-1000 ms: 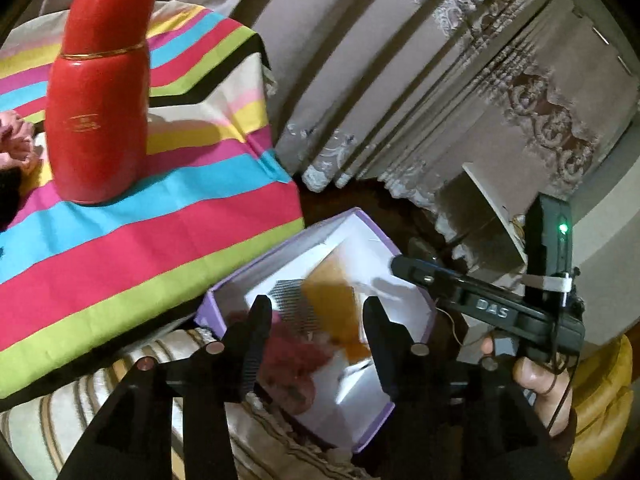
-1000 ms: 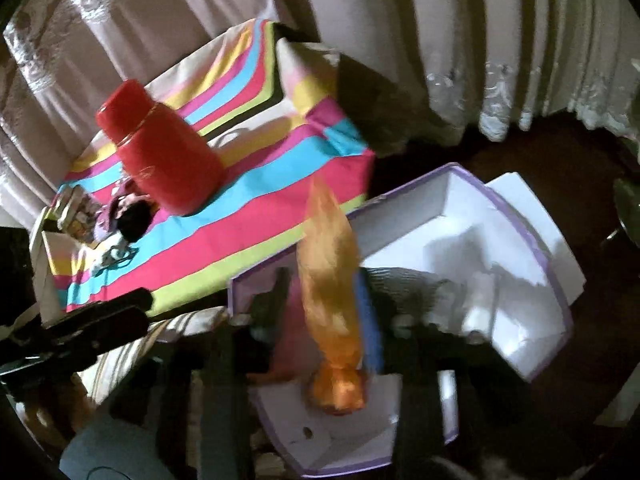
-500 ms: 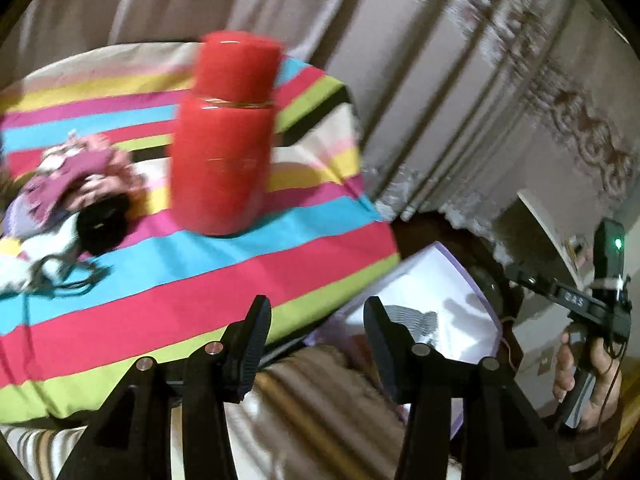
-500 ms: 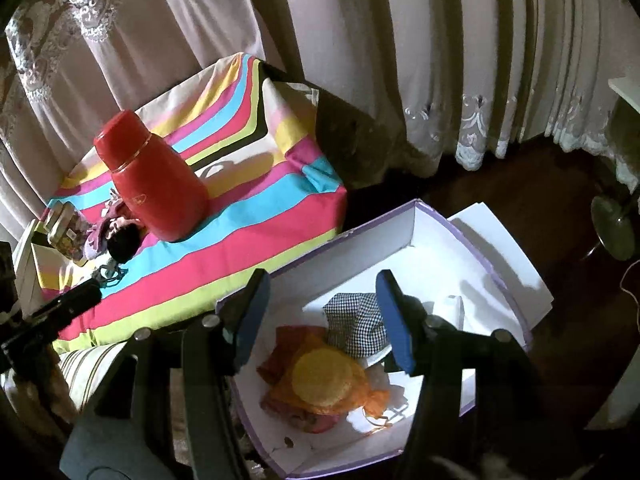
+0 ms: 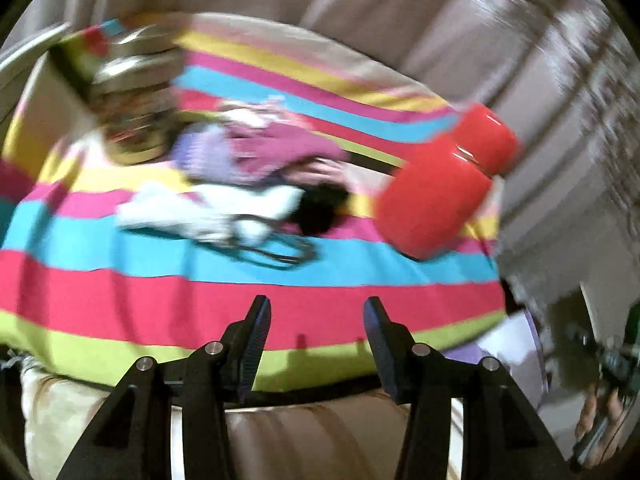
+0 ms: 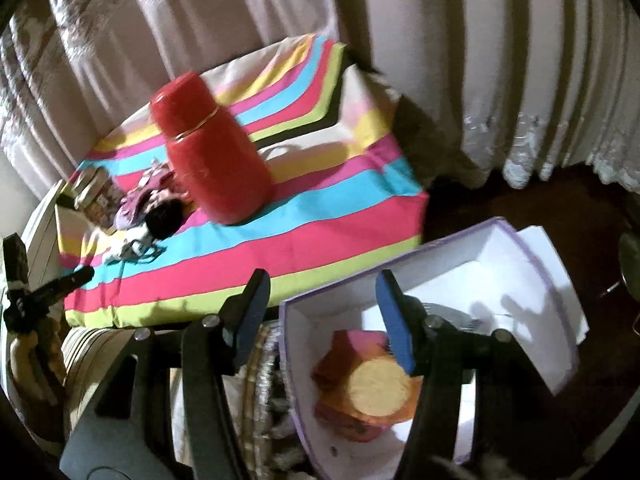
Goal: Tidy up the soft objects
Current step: 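Move both open tools back over the clothes pile on the bed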
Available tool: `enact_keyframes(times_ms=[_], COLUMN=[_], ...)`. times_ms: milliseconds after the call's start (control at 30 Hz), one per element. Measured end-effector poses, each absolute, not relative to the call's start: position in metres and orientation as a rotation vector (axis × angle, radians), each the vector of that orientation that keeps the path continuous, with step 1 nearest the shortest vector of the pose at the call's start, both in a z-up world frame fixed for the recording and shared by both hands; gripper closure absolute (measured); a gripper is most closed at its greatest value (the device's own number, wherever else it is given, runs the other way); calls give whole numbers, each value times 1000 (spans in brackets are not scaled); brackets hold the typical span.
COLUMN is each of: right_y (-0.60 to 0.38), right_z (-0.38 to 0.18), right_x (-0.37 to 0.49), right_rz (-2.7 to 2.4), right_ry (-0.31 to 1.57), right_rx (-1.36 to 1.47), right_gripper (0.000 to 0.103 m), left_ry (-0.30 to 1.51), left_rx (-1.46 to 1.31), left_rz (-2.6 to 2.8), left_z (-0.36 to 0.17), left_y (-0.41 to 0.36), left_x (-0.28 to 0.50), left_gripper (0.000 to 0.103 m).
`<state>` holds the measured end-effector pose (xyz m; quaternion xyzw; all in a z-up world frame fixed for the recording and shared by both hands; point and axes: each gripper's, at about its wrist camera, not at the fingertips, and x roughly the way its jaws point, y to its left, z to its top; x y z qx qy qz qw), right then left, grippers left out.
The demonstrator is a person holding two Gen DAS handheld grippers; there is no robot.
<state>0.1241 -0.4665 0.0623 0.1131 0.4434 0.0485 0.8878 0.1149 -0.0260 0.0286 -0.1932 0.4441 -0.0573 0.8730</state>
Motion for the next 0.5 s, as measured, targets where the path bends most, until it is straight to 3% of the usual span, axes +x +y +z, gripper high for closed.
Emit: enact_keyframes(times_ms=[233, 500], right_y=[-406, -344], right_z=[57, 64], right_x=[152, 184], right_rz=[216, 310], right_ry=[956, 943], right_rx=[162, 78], right_gripper=[44, 41], left_ry=[952, 1041], left_rx=[-602, -894], left_rz=[10, 123], left_z=[14, -42], left_y=[40, 81], left_x=[132, 175], left_gripper=[53, 53])
